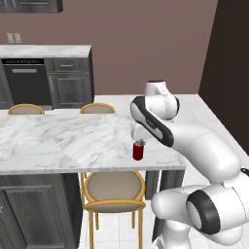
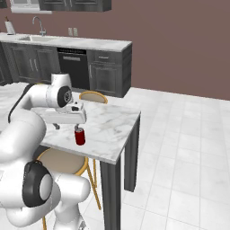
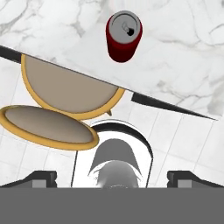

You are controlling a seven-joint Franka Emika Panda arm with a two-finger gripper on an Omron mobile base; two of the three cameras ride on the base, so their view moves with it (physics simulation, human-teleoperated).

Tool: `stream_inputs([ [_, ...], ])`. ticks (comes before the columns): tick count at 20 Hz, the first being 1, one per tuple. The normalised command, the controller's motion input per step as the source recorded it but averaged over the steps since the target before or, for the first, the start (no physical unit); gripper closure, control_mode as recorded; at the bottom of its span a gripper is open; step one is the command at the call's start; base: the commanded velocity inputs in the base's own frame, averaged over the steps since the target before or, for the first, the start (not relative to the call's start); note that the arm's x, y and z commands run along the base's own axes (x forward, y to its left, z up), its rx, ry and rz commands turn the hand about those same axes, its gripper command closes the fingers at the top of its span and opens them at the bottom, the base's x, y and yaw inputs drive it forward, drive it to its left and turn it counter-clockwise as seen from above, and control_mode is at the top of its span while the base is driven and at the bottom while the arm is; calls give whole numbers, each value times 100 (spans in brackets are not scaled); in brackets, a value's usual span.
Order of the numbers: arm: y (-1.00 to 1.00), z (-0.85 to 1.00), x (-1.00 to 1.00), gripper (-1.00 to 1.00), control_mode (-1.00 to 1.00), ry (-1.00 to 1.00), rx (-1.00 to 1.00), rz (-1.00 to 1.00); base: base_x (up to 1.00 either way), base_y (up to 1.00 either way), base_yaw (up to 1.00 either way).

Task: Four empty soda cans are scattered around the kitchen. Gather all the cans and cluster them next to the stove for recycling.

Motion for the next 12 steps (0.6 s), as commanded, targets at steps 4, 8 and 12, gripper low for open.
stream_inputs([
  [4,1,-11,18,-100,-100,1,0,1,0,0,0],
  [8,2,-11,17,-100,-100,0,0,0,0,0,0],
  [12,2,-10,15,-100,-100,0,0,0,0,0,0],
])
